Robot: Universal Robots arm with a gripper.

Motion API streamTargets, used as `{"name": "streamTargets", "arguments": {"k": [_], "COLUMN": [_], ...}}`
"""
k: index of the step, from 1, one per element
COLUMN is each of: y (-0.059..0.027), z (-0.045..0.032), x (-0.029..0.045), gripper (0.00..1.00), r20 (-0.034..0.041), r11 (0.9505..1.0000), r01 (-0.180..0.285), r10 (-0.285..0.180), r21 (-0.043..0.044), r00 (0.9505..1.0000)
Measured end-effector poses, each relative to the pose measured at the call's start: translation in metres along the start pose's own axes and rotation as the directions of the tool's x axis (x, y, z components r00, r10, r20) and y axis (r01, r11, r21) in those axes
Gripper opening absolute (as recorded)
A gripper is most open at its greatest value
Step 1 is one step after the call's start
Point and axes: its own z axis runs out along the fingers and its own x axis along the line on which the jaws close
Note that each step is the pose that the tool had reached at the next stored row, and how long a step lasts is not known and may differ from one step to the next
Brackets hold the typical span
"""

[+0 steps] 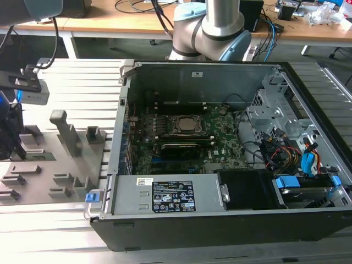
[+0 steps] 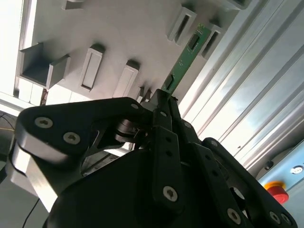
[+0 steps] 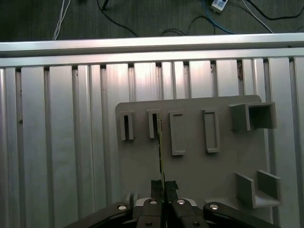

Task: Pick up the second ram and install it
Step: 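Pick up the second ram and move it above second insertion slot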

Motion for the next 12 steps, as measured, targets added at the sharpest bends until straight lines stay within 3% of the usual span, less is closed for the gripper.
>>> {"name": "streamTargets", "arguments": {"k": [12], "y": [0.0009], "z": [-0.0207], "x": [-0.0004], "gripper": [0.13], "r20": [0.0000], "r11": [1.0000], "r01": [0.000], "r10": [0.000], "r21": [0.0000], "r00": [1.0000]}}
